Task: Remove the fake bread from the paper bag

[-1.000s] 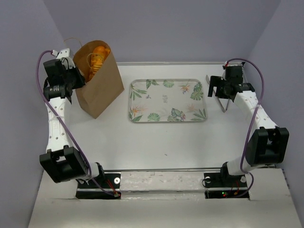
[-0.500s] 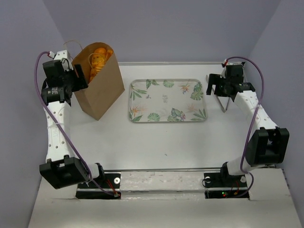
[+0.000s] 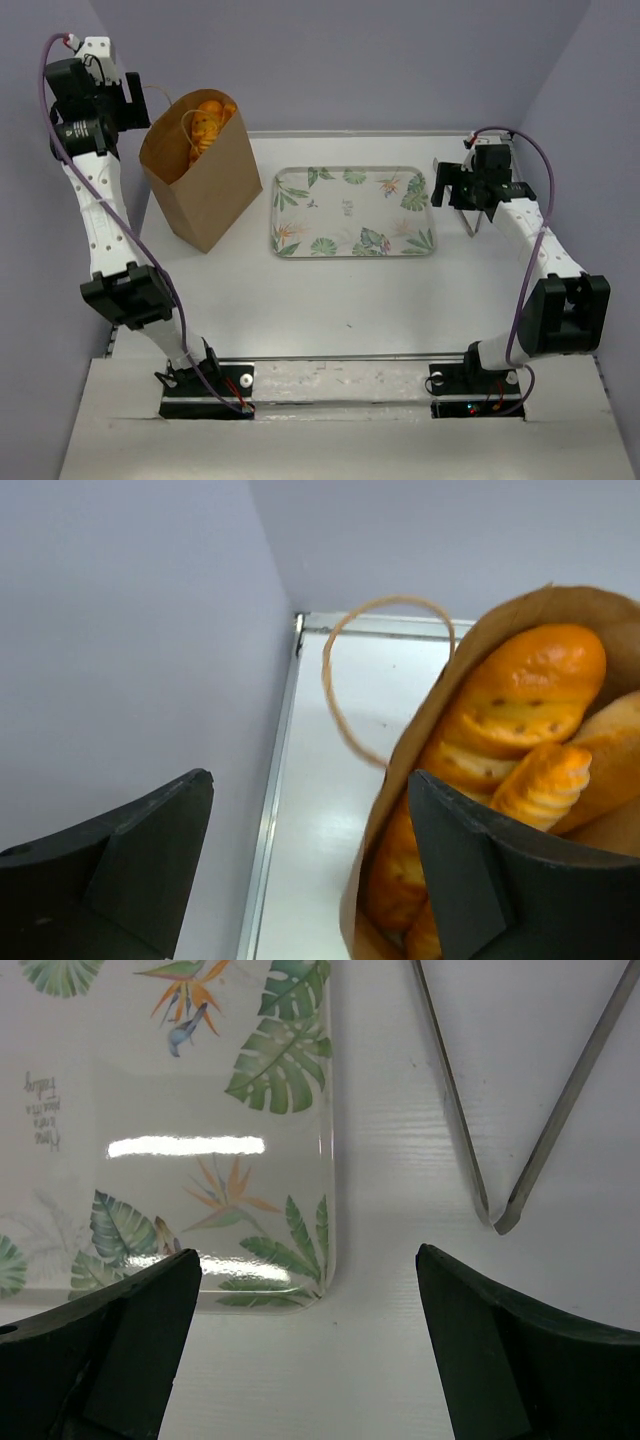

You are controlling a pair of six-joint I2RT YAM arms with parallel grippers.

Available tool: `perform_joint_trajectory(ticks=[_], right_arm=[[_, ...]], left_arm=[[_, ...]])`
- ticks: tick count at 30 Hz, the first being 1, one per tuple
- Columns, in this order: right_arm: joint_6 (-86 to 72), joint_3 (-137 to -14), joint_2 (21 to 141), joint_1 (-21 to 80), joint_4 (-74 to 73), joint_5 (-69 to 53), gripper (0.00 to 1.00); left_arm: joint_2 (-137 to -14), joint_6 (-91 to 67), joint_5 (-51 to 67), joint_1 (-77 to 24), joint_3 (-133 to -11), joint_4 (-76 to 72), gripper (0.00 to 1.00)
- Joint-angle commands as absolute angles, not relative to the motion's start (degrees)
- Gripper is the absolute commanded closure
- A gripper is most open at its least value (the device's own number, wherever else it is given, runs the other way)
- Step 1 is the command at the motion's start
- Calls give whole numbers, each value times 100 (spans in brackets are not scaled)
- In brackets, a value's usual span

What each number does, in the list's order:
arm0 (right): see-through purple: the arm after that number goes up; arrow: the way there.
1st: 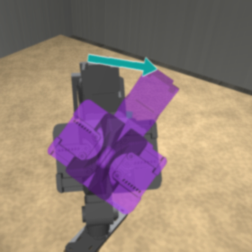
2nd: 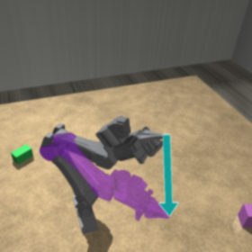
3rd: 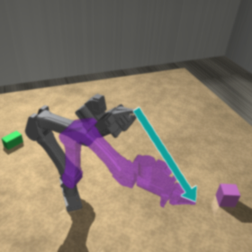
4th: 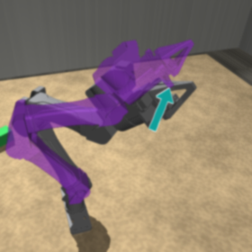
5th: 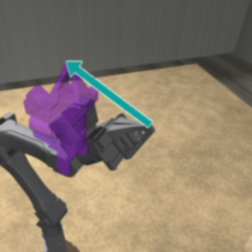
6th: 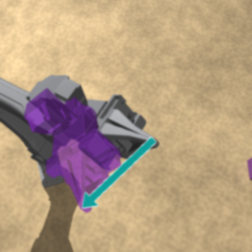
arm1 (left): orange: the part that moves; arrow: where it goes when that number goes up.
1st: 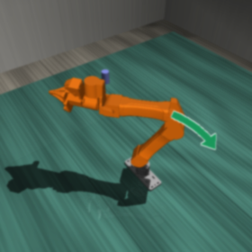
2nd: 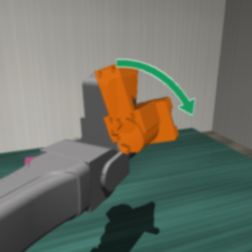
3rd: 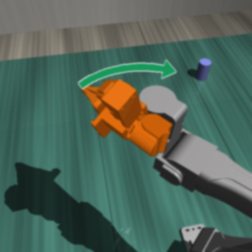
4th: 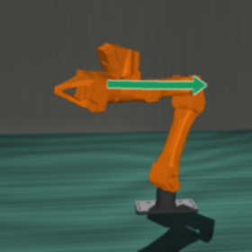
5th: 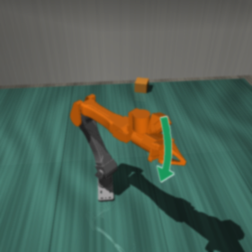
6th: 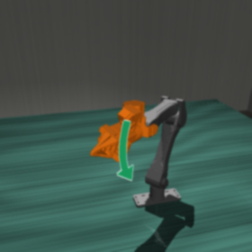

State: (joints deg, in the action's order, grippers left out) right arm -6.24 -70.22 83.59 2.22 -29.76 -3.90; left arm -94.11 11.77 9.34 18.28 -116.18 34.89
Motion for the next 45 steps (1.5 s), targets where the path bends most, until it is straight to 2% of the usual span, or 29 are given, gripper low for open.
perform_joint_trajectory(ticks=[1, 3, 5, 11, 17, 25, 28, 29, 31, 32, 34, 35, 40, 45], right_arm=[[-589, -6891, 8156, 193, -2742, -475, 6], [-589, -6856, 8095, 193, -2742, -422, 6], [-571, -6794, 8051, 193, -2751, -370, 6], [-650, -6636, 7910, 193, -2742, -308, 6], [-633, -6644, 7875, 193, -2751, -352, 6], [-440, -6951, 8059, 193, -2979, -133, 2], [-378, -7127, 8305, 193, -3321, 271, 1], [-378, -7128, 8332, 193, -3357, 394, 1], [-369, -7076, 8358, 193, -3366, 702, 0], [-378, -7006, 8385, 193, -3366, 816, 0], [-387, -6970, 8516, 193, -3357, 1150, 0], [-404, -6926, 8551, 193, -3357, 1343, 0], [-510, -6707, 8736, 141, -3217, 1661, 0], [-633, -6504, 8912, -508, -3024, 1759, 0]], left_arm=[[-10431, 1801, 2010, 1916, -13198, 4707, 10], [-10661, 2126, 2249, 1916, -13551, 4912, 10], [-10461, 2310, 2478, 1925, -13396, 4817, 10], [-9712, 2461, 2260, 1925, -11787, 3877, 9], [-10036, 2453, 1556, 1925, -11374, 3526, 11], [-10494, 2022, 1529, 1890, -11373, 2672, 15], [-10538, 1916, 1590, 1890, -11435, 2698, 28], [-10442, 1907, 1652, 1890, -11400, 2672, 40], [-10302, 1855, 1923, 1890, -11189, 2611, 55], [-10135, 1837, 2038, 1890, -11101, 2593, 71], [-9959, 1784, 2266, 1863, -10855, 2575, 88], [-9784, 1758, 2320, 1855, -10776, 2584, 100], [-9107, 1705, 2435, 1811, -9924, 2365, 100], [-8290, 2232, 1776, 1407, -9046, 1891, 100]])
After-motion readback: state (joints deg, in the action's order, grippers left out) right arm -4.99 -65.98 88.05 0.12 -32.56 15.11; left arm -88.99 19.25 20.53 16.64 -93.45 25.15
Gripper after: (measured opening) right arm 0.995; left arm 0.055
